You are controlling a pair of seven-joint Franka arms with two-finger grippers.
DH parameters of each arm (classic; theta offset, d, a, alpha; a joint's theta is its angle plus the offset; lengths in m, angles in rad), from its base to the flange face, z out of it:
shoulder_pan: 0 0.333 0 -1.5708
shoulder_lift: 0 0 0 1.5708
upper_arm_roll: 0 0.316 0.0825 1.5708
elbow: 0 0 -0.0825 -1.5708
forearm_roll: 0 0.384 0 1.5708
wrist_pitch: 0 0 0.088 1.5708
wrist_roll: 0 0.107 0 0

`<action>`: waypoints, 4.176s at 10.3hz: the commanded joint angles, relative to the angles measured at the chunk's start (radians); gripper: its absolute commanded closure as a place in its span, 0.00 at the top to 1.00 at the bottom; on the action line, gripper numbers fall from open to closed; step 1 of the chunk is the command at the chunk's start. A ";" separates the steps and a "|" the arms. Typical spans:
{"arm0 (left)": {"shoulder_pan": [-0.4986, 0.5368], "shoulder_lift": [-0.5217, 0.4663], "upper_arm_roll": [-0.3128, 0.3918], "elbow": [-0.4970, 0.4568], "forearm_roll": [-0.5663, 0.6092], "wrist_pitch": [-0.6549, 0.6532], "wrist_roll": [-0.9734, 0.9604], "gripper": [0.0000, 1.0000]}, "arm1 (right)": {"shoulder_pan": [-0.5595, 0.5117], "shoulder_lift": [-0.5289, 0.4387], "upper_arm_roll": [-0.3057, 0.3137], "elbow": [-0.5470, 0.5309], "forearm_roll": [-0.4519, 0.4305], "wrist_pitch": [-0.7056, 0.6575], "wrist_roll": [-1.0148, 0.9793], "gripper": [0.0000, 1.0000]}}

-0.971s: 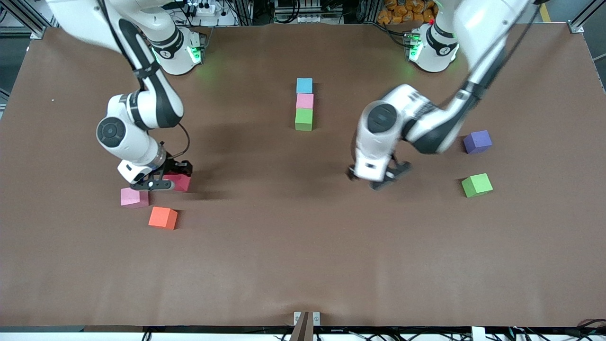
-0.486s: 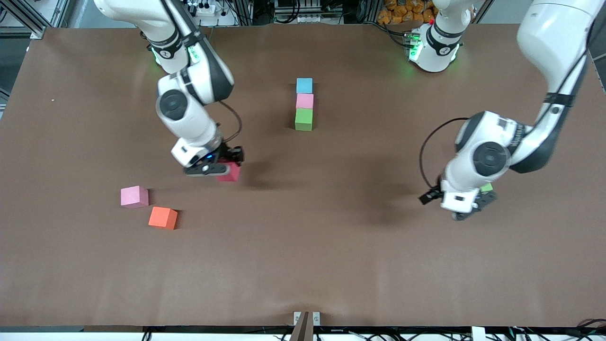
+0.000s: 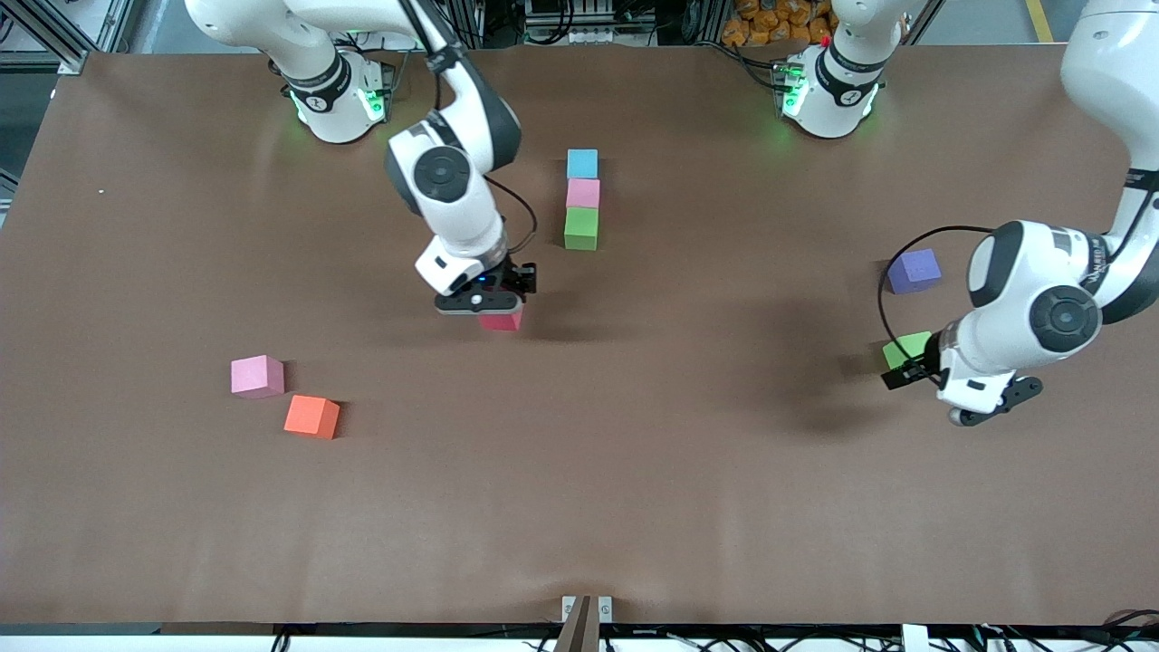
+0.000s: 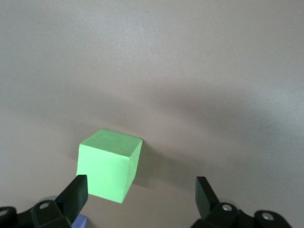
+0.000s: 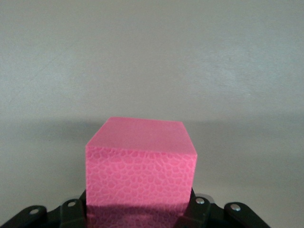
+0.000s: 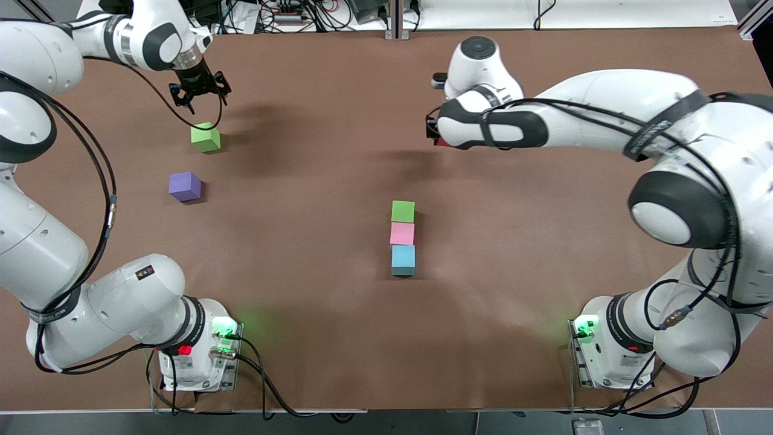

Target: Arrange blocks into number 1

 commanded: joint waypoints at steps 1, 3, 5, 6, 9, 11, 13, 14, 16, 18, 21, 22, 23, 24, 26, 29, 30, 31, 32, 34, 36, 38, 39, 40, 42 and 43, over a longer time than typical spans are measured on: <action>0.019 -0.010 -0.010 -0.086 0.036 0.066 0.032 1.00 | 0.096 0.121 -0.066 0.148 0.084 -0.053 0.003 0.69; 0.094 0.011 -0.012 -0.160 0.149 0.140 0.047 1.00 | 0.148 0.201 -0.073 0.261 0.103 -0.122 0.002 0.69; 0.116 0.017 -0.012 -0.166 0.174 0.146 0.081 1.00 | 0.180 0.223 -0.069 0.268 0.111 -0.133 0.000 0.69; 0.119 0.017 -0.012 -0.166 0.174 0.146 0.085 1.00 | 0.185 0.226 -0.058 0.262 0.111 -0.142 0.002 0.69; 0.119 0.042 -0.012 -0.166 0.174 0.163 0.085 1.00 | 0.206 0.226 -0.020 0.239 0.191 -0.133 0.031 0.69; 0.119 0.062 -0.012 -0.168 0.176 0.175 0.085 1.00 | 0.214 0.226 -0.017 0.216 0.236 -0.129 0.031 0.69; 0.119 0.078 -0.010 -0.165 0.206 0.175 0.088 1.00 | 0.213 0.214 0.003 0.179 0.236 -0.104 0.031 0.69; 0.121 0.092 -0.009 -0.163 0.229 0.175 0.089 1.00 | 0.213 0.214 0.003 0.176 0.236 -0.106 0.031 0.69; 0.142 0.092 -0.009 -0.160 0.231 0.175 0.142 0.00 | 0.213 0.214 0.003 0.160 0.235 -0.103 0.031 0.69; 0.154 0.085 -0.010 -0.160 0.231 0.175 0.153 0.00 | 0.214 0.211 0.003 0.145 0.236 -0.104 0.031 0.68; 0.145 0.063 -0.036 -0.140 0.217 0.174 0.138 0.00 | 0.220 0.206 0.005 0.136 0.236 -0.103 0.031 0.68; 0.145 0.062 -0.046 -0.133 0.214 0.171 0.132 0.00 | 0.222 0.205 0.006 0.134 0.236 -0.104 0.031 0.68; 0.145 0.062 -0.070 -0.129 0.213 0.171 0.113 0.00 | 0.222 0.203 0.011 0.133 0.236 -0.106 0.031 0.68; 0.145 0.062 -0.090 -0.128 0.213 0.168 0.074 0.00 | 0.222 0.203 0.013 0.133 0.236 -0.106 0.031 0.68; 0.144 0.063 -0.154 -0.128 0.213 0.146 0.003 0.00 | 0.223 0.202 0.013 0.125 0.236 -0.107 0.031 0.68; 0.078 0.068 -0.198 -0.125 0.211 0.129 -0.110 0.00 | 0.225 0.192 0.013 0.119 0.235 -0.113 0.031 0.68; 0.028 0.075 -0.198 -0.116 0.211 0.128 -0.169 0.00 | 0.225 0.192 0.013 0.119 0.236 -0.113 0.031 0.74; -0.021 0.079 -0.196 -0.094 0.211 0.128 -0.215 0.00 | 0.225 0.192 0.013 0.119 0.235 -0.113 0.031 0.89; -0.043 0.083 -0.196 -0.080 0.196 0.128 -0.221 0.00 | 0.225 0.191 0.013 0.119 0.236 -0.113 0.031 1.00; -0.109 0.088 -0.193 -0.056 0.156 0.128 -0.243 0.00 | 0.220 0.142 0.011 0.088 0.233 -0.113 0.026 1.00; -0.167 0.095 -0.190 -0.030 0.154 0.126 -0.267 0.00 | 0.167 0.014 0.016 0.004 0.203 -0.112 0.008 1.00; -0.238 0.120 -0.168 0.021 0.153 0.083 -0.305 0.00 | 0.016 -0.108 0.084 -0.059 0.093 -0.116 -0.004 1.00; -0.287 0.141 -0.152 0.054 0.153 0.068 -0.341 0.00 | -0.075 -0.151 0.132 -0.085 0.039 -0.115 -0.004 1.00; -0.334 0.160 -0.132 0.088 0.150 0.066 -0.380 0.00 | -0.181 -0.191 0.182 -0.114 -0.022 -0.113 -0.004 1.00; -0.481 0.192 -0.074 0.142 0.125 0.066 -0.485 0.00 | -0.402 -0.245 0.276 -0.131 -0.147 -0.119 -0.023 1.00; -0.572 0.192 -0.028 0.157 0.114 0.066 -0.526 0.00 | -0.491 -0.262 0.305 -0.130 -0.176 -0.121 -0.043 1.00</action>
